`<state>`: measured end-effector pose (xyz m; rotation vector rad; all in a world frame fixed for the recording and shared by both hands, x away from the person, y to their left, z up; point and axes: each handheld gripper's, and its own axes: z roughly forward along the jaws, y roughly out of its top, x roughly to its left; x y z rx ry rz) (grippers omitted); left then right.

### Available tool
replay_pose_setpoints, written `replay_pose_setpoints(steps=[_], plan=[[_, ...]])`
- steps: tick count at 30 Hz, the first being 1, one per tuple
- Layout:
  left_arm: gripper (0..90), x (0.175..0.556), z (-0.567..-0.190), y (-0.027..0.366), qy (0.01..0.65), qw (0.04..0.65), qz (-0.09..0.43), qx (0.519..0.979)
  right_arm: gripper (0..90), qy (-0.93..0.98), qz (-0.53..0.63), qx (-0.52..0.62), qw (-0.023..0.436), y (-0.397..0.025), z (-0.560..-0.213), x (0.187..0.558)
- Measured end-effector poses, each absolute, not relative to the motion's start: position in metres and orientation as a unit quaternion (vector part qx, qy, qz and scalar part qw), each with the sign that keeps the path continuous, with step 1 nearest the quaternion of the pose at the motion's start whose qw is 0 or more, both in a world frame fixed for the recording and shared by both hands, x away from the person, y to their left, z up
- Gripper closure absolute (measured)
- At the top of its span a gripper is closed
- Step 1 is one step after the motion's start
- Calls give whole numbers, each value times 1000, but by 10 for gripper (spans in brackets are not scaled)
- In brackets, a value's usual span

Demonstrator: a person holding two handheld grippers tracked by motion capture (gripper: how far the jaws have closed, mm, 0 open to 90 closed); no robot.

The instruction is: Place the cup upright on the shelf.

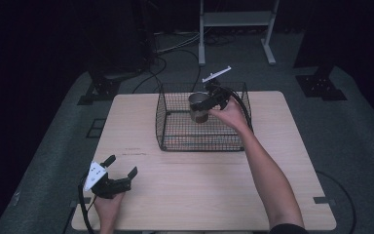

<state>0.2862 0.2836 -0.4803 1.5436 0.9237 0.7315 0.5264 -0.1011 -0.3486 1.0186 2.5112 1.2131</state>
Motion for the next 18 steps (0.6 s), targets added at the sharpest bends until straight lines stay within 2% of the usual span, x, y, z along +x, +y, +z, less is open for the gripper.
replay_pose_setpoints(steps=[18], plan=[[0, 286, -480, 284, 393, 566, 311, 655, 128, 846, 381, 365, 78, -101, -370, 537]])
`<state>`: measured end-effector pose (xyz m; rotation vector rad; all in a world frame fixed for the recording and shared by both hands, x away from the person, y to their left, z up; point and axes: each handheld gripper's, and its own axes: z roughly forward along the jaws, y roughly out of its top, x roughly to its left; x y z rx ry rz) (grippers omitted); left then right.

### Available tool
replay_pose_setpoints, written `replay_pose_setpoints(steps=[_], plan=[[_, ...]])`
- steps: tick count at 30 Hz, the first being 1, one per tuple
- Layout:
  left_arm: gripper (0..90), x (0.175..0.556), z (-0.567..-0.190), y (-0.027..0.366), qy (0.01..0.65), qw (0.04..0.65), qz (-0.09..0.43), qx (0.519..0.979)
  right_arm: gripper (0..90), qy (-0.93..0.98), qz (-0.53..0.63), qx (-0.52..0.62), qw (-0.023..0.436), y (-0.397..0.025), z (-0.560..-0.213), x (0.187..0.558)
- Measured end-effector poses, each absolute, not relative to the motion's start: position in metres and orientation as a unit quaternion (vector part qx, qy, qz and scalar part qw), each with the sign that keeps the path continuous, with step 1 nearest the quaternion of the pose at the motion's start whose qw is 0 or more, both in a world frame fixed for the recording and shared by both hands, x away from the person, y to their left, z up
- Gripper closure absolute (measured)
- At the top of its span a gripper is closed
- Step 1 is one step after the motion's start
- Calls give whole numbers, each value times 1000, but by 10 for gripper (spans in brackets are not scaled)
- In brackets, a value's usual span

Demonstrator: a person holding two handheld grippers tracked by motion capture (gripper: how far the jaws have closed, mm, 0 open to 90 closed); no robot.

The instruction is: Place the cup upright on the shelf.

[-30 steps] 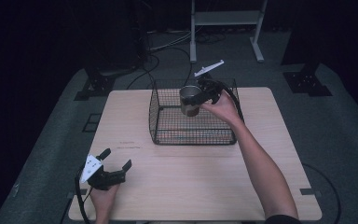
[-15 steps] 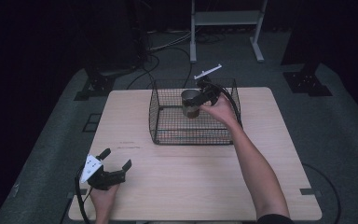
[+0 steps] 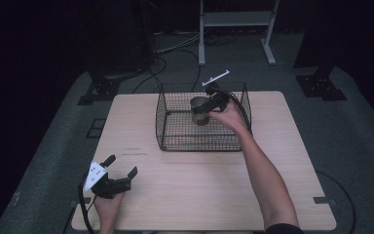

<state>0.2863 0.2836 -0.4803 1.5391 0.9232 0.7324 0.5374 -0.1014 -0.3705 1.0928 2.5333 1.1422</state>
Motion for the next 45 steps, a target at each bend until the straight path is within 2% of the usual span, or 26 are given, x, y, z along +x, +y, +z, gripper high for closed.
replay_pose_setpoints(steps=[17, 45], plan=[[0, 286, -480, 283, 392, 566, 312, 655, 127, 856, 343, 381, 68, -98, -395, 549], [0, 286, -480, 283, 392, 565, 314, 655, 125, 869, 309, 382, 59, -88, -411, 553]])
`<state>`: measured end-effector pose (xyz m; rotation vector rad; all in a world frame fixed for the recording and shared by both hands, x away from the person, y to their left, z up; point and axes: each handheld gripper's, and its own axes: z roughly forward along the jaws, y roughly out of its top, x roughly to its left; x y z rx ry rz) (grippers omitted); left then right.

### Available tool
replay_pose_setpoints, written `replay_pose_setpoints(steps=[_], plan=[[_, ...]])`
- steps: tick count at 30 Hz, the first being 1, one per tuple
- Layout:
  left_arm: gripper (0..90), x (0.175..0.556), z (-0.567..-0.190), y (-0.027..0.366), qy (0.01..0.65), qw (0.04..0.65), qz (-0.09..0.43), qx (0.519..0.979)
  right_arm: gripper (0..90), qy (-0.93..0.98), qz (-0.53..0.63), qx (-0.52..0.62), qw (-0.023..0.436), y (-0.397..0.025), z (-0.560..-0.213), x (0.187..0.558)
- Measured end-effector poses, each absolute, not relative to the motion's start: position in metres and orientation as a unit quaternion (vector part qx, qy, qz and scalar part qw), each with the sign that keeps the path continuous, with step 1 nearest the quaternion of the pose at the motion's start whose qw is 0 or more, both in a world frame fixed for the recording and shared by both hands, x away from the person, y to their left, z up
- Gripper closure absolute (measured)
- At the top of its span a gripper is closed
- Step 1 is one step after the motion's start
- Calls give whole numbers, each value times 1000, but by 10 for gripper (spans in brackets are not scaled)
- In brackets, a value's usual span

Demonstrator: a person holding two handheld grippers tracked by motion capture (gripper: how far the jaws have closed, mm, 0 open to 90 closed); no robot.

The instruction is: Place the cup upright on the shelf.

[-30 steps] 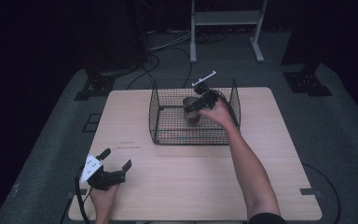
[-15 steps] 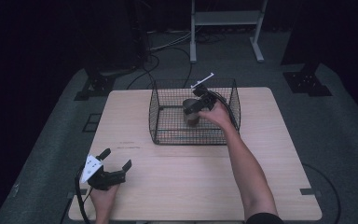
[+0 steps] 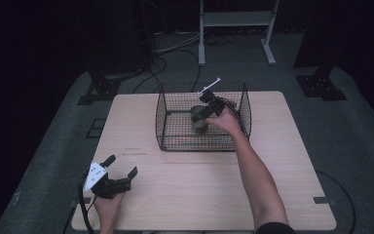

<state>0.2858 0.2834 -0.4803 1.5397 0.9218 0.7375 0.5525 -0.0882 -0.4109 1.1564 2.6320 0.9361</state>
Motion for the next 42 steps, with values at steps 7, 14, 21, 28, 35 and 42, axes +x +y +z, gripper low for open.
replay_pose_setpoints(steps=[7, 14, 21, 28, 35, 42], plan=[[0, 286, -480, 283, 393, 565, 313, 655, 124, 872, 301, 382, 59, -86, -414, 553], [0, 285, -480, 282, 393, 564, 313, 655, 122, 876, 296, 376, 59, -82, -415, 552], [0, 285, -480, 282, 393, 563, 314, 655, 117, 880, 286, 373, 64, -83, -413, 549], [0, 286, -480, 283, 392, 565, 314, 654, 57, 879, 286, 376, 64, -84, -412, 550], [0, 286, -480, 283, 392, 565, 313, 654, 31, 874, 299, 379, 60, -84, -409, 549], [0, 286, -480, 282, 392, 566, 314, 655, 31, 857, 336, 385, 61, -93, -396, 546]])
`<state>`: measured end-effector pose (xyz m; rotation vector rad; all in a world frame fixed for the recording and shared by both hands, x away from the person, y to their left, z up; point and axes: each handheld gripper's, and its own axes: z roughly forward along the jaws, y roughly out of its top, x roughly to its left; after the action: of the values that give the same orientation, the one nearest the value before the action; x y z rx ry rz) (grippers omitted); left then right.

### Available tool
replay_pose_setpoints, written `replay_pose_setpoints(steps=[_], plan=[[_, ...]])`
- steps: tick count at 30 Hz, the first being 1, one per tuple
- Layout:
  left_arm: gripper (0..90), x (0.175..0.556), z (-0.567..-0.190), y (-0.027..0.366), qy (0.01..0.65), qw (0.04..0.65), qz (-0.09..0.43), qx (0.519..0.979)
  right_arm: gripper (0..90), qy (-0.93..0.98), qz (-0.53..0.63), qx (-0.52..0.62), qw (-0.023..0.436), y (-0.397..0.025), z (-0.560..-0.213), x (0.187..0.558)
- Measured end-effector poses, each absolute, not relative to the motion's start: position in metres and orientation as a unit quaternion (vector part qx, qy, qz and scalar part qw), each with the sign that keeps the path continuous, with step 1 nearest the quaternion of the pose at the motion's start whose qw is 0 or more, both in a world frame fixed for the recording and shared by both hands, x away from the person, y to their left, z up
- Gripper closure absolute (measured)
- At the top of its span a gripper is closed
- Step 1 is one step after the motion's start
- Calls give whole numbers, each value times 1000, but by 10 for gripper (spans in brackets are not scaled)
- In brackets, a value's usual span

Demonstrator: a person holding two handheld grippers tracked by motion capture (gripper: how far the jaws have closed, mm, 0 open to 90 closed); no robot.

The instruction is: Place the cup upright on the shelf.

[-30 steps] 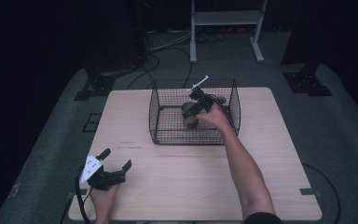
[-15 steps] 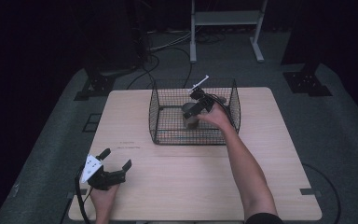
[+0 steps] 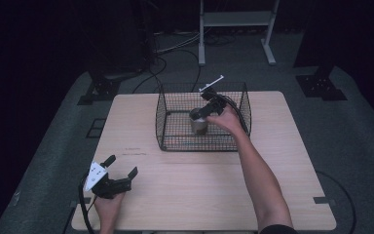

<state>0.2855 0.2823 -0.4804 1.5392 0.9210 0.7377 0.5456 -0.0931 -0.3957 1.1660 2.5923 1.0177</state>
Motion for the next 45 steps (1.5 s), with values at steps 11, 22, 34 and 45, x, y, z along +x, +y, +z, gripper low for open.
replay_pose_setpoints(steps=[11, 22, 34, 45], plan=[[0, 285, -480, 282, 393, 562, 313, 657, 44, 835, 397, 377, 54, -110, -372, 526], [0, 285, -480, 281, 390, 562, 316, 658, 44, 836, 409, 363, 47, -121, -364, 507], [0, 285, -480, 281, 388, 561, 316, 660, 47, 839, 419, 344, 46, -129, -353, 487], [0, 285, -480, 280, 387, 560, 317, 660, 51, 842, 428, 327, 44, -136, -351, 467]])
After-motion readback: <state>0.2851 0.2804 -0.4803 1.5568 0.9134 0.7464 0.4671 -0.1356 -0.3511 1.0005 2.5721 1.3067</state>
